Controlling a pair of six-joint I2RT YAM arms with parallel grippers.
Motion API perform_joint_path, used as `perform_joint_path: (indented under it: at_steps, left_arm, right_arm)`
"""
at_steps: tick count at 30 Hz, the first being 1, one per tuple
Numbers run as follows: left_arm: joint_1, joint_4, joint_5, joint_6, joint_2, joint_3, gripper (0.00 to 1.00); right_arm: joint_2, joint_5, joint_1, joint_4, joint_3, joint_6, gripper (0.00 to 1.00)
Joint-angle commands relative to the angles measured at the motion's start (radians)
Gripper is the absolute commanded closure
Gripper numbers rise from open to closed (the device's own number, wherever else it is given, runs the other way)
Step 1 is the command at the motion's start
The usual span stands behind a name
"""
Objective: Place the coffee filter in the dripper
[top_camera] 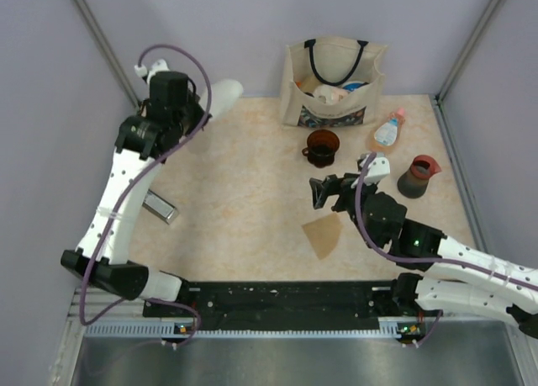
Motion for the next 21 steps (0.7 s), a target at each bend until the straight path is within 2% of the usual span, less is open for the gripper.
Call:
perform_joint_path:
  at_steps: [1,5,8,13,21]
  left_arm:
    - [0.139,-0.009,0.052,0.093,0.153,0.204,1.0]
    - [0.254,-0.028,0.141,0.09,0.274,0.32,1.0]
    - [0.33,-0.003,0.203,0.084,0.319,0.344,1.0]
    - [0.411,0.059,0.183,0.103,0.359,0.339,1.0]
    - [0.454,0.132,0.236,0.121,0.399,0.342,1.0]
  right_arm:
    - [-0.008,0.088,-0.02,0.025,-0.029,-0.046,0.01]
    - [-0.001,0.111,-0.027,0.01,-0.043,-0.055,0.01]
    - [0.01,0.112,-0.033,0.005,-0.045,-0.063,0.01]
    - [0.022,0.105,-0.038,-0.016,-0.048,-0.068,0.01]
    - [0.032,0.109,-0.04,-0.022,-0.057,-0.068,0.01]
